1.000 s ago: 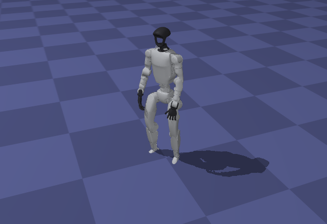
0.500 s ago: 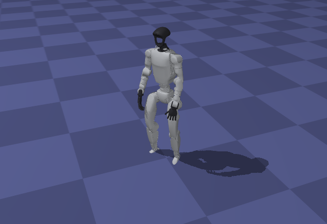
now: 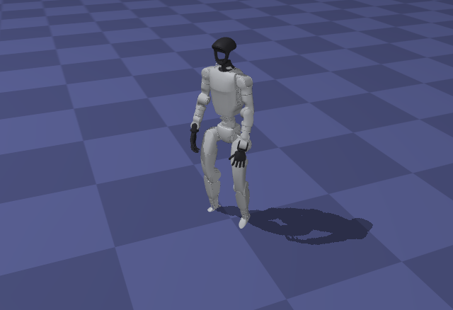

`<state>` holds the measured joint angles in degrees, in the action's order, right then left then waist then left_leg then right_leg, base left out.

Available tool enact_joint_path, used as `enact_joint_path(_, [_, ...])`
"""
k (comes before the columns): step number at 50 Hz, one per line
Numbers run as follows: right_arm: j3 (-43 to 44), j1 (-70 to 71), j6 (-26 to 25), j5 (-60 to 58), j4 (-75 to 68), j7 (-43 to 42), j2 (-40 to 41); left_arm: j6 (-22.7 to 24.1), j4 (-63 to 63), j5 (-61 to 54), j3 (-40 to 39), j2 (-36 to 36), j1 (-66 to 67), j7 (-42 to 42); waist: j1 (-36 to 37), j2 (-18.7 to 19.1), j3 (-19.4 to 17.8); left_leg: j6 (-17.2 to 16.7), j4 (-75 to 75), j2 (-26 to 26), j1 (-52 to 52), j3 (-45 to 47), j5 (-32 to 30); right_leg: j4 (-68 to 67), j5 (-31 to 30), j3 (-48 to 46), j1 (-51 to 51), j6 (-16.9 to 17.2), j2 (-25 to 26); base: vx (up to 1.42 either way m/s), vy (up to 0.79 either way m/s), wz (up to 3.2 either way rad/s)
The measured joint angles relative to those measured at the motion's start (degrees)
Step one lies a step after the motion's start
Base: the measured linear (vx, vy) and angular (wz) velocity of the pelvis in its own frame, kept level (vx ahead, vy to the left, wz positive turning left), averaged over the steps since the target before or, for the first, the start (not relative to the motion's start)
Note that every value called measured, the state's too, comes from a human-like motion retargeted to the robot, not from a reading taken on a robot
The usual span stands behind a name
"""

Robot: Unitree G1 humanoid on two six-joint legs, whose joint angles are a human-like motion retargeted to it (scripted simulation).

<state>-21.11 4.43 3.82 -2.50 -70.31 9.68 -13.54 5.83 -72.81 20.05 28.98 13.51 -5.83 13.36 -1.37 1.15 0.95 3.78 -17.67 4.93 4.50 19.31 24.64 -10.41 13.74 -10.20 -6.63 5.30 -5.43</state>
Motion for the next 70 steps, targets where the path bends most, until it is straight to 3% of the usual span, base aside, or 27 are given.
enact_joint_path(22, [0.70, 1.14, -0.28, -0.44, -0.74, -0.79, -0.01, -0.56, 0.24, -1.44, -2.40, -0.32, 0.87, -0.93, 0.31, -0.61, -0.89, 1.31, -5.40, 0.88, 1.71, 0.74, 2.47, -1.49, 1.09, 1.24, -0.90, 0.86, 0.07, 0.00, 0.00, 0.00])
enact_joint_path(33, [0.52, 2.26, -0.44, 0.16, -0.29, -0.80, -1.98, -0.88, 1.67, -4.15, -3.78, -1.69, 1.02, -1.02, 0.22, -1.88, -2.46, 3.40, -7.62, -0.83, 2.37, 1.91, 4.65, -10.39, 5.01, 2.70, -5.70, 2.14, -2.46, 0.00, 0.07, -0.14])
enact_joint_path(41, [1.79, 3.50, -0.75, 1.87, 2.44, -1.07, -4.62, -1.83, 1.18, -7.07, -5.12, -0.05, -0.31, -1.55, -2.39, -3.91, -4.58, 5.23, -6.27, -5.90, 1.55, 2.58, 4.45, -30.63, 10.98, 6.90, -14.71, 4.30, -7.83, -0.07, 0.11, -0.06])
enact_joint_path(42, [2.05, 3.67, -0.81, 2.16, 2.92, -1.12, -4.89, -2.00, 1.07, -7.42, -5.27, 0.06, -0.32, -1.59, -2.76, -4.15, -4.94, 5.41, -6.05, -6.55, 1.28, 2.89, 4.44, -34.55, 11.18, 6.22, -16.20, 3.77, -9.65, -0.10, 0.12, -0.36])
enact_joint_path(45, [2.99, 4.08, -1.03, 3.25, 4.36, -1.32, -5.57, -2.64, 0.71, -8.41, -5.77, 0.49, -0.51, -1.92, -3.27, -3.91, -5.81, 5.89, -5.41, -7.27, 0.61, 4.52, 4.61, -47.56, 11.72, -0.01, -21.04, -2.25, -18.42, -0.10, 0.13, -0.56])
enact_joint_path(50, [5.45, 2.81, -1.67, 5.27, 5.75, -1.76, -5.86, -3.85, 0.12, -9.93, -6.44, 0.96, -1.10, -2.86, -6.72, -2.81, -7.23, 6.47, -5.10, -8.33, 0.26, 4.01, 4.61, -63.70, 12.60, 2.54, -30.52, -4.70, -22.58, -0.08, 0.12, -0.12])
enact_joint_path(58, [9.26, 1.58, -2.73, 7.59, 5.58, -3.22, -6.24, -4.85, 0.18, -12.24, -8.13, 2.04, -2.18, -4.86, -10.50, 2.15, -8.23, 6.48, -6.70, -5.42, 2.50, 3.64, 6.10, -75.77, 13.47, 5.16, -46.45, -4.74, -20.32, -0.04, 0.11, -0.25])
enact_joint_path(70, [13.43, 1.69, -3.48, 10.06, 5.85, -4.88, -7.23, -4.57, 2.01, -14.69, -9.51, 3.63, -4.05, -5.64, -12.71, 6.99, -10.91, 5.98, -13.51, -0.29, 5.35, 4.00, 9.76, -73.05, 13.68, 3.26, -58.53, -3.59, -15.17, 0.02, 0.03, -0.39])
